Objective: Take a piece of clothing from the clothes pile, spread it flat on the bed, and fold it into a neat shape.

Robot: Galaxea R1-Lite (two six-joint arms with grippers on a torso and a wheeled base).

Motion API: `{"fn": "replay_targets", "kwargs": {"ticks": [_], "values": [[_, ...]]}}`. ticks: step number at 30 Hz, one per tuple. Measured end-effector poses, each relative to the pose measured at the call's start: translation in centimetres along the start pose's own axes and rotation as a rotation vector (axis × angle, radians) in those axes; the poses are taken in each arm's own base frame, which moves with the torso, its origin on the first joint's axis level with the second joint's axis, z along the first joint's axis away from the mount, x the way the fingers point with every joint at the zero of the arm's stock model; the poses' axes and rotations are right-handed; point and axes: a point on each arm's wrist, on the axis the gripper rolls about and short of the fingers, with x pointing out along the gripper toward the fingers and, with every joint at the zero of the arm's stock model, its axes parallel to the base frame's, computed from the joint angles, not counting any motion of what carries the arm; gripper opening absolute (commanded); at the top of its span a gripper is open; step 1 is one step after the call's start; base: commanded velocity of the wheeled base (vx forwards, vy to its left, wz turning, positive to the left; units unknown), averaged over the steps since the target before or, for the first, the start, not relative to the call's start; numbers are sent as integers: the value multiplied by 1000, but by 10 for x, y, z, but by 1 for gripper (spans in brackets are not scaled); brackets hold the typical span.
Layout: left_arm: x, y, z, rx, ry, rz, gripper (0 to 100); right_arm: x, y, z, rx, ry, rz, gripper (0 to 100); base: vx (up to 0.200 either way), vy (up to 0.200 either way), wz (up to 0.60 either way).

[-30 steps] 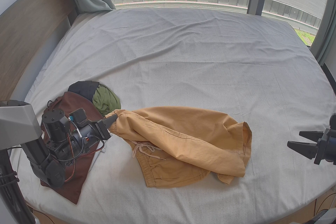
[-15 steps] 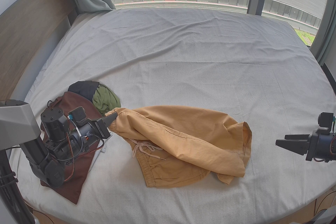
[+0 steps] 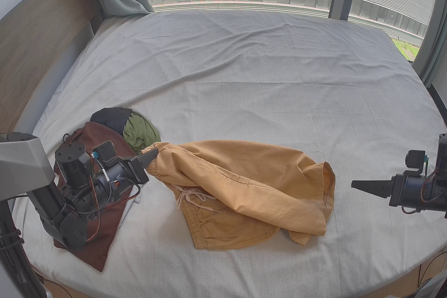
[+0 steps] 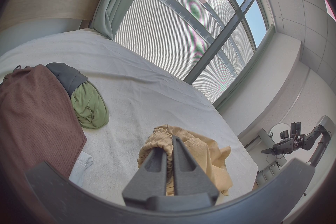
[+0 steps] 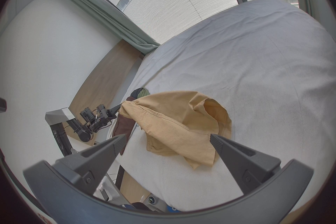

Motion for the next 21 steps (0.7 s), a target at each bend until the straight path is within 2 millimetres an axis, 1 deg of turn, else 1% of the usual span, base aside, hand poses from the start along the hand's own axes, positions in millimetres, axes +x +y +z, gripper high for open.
{"fn": "replay_targets", "kwargs": {"ticks": [4, 8, 14, 21], "values": [[1, -2, -1, 1, 4, -8, 0, 9, -7, -2, 73, 21, -7, 100, 0, 0, 0], [1, -4, -2, 1, 7, -13, 0, 17, -12, 0, 125, 9, -2, 100, 0, 0, 0], [2, -5, -2, 2, 8, -18, 0, 31, -20, 1, 152, -3, 6, 100, 0, 0, 0], [2, -6, -2, 2, 7, -20, 0, 51, -34, -4, 167, -4, 11, 100, 0, 0, 0]]}}
